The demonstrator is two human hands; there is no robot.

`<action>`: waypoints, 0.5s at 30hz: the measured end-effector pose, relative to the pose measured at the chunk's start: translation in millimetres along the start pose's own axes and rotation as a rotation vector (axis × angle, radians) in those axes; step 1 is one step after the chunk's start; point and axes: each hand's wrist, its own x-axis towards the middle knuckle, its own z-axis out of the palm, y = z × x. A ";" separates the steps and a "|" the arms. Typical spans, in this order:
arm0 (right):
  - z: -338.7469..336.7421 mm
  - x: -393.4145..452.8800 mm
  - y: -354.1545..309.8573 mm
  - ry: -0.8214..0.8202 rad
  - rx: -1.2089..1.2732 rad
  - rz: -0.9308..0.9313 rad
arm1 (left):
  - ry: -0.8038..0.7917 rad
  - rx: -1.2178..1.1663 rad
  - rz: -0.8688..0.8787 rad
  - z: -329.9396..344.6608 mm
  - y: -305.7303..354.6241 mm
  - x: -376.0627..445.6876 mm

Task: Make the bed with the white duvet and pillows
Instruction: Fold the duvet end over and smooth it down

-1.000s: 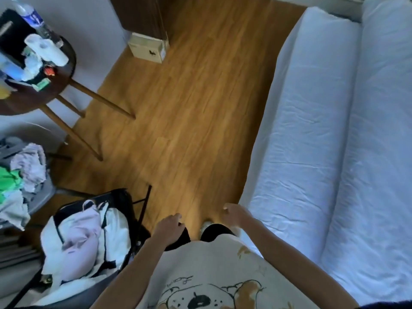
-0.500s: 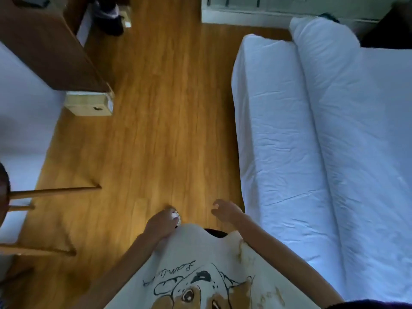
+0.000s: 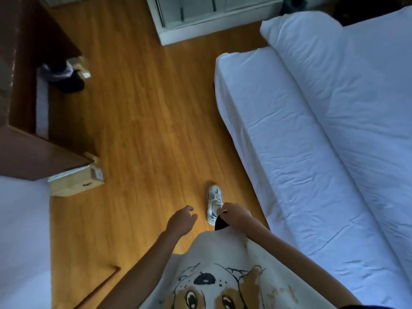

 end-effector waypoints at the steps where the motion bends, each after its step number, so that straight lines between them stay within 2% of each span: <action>1: -26.8 14.4 -9.2 0.004 -0.004 -0.017 | 0.006 0.005 -0.018 -22.0 11.9 15.8; 7: -192.7 89.8 -66.7 0.066 0.035 -0.059 | 0.053 -0.026 -0.028 -148.4 86.8 101.0; 15: -341.9 199.7 -134.0 0.071 0.047 -0.047 | 0.045 0.010 0.047 -304.8 146.5 226.3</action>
